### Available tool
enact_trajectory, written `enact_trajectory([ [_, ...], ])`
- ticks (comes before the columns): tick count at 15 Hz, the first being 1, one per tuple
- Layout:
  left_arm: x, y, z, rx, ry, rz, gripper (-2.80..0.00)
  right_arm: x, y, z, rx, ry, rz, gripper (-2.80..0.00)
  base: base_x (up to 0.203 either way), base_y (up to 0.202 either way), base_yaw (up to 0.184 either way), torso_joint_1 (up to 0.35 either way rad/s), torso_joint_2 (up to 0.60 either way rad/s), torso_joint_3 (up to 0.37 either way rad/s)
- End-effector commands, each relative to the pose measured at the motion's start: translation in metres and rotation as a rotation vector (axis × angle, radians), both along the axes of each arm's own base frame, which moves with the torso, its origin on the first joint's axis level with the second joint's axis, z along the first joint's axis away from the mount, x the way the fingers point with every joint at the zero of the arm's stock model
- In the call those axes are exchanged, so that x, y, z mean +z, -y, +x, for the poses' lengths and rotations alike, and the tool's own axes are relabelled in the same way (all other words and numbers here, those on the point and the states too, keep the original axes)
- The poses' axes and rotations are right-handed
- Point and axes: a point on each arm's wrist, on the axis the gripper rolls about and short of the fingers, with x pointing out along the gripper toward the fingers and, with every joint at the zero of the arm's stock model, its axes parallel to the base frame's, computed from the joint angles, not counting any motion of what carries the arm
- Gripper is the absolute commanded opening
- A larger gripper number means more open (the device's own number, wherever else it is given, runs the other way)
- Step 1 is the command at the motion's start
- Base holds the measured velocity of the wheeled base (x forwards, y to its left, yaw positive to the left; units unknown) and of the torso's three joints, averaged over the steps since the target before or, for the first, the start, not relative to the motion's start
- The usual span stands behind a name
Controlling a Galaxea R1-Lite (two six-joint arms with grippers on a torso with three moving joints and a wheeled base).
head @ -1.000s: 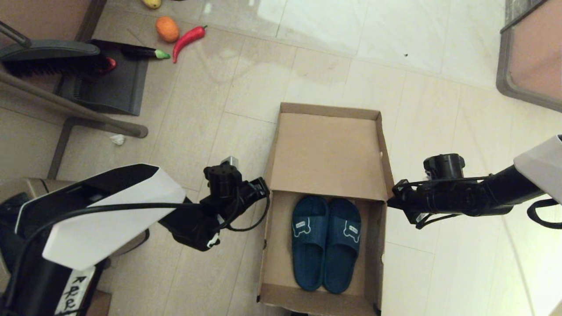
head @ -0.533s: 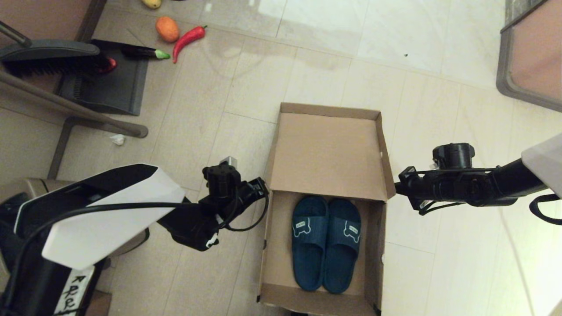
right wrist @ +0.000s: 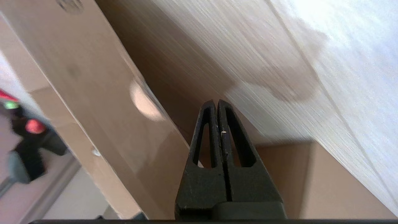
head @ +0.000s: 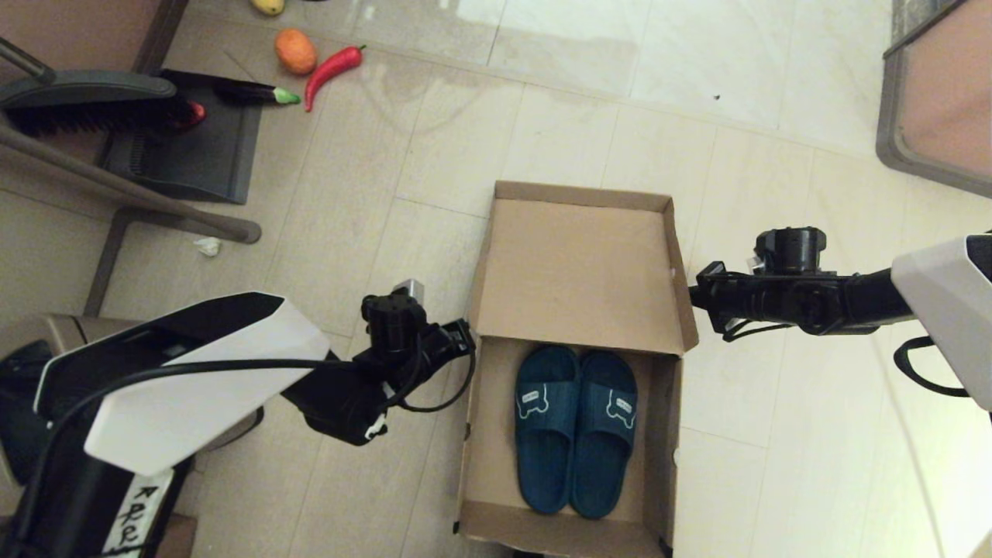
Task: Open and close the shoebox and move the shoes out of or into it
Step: Close the shoe box
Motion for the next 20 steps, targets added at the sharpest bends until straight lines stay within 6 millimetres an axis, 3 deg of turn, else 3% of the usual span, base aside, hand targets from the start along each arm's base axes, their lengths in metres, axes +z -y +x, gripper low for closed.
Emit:
enact_trajectory([
  [1, -0.004, 0.001, 0.001, -0.005, -0.001, 0.001, -2.80, -0.013, -0.002, 0.013, 0.005, -0.005, 0.017, -2.80, 0.000, 0.000, 0.000, 0.000, 0.00, 0.000],
  [4, -0.009, 0.002, 0.003, -0.020, -0.001, 0.017, -2.80, -0.017, -0.003, 0.025, -0.007, -0.013, 0.085, -2.80, 0.000, 0.000, 0.000, 0.000, 0.00, 0.000],
  [8, -0.013, 0.010, 0.008, -0.057, 0.014, 0.031, -2.80, -0.015, -0.004, 0.023, 0.049, -0.054, 0.157, -2.80, 0.000, 0.000, 0.000, 0.000, 0.00, 0.000],
  [18, -0.019, 0.014, 0.006, -0.125, 0.023, 0.063, -2.80, 0.008, -0.004, 0.020, 0.222, -0.085, 0.330, -2.80, 0.000, 0.000, 0.000, 0.000, 0.00, 0.000],
  [20, -0.019, 0.017, 0.005, -0.135, 0.023, 0.062, -2.80, 0.015, 0.004, 0.017, 0.277, -0.088, 0.365, -2.80, 0.000, 0.000, 0.000, 0.000, 0.00, 0.000],
])
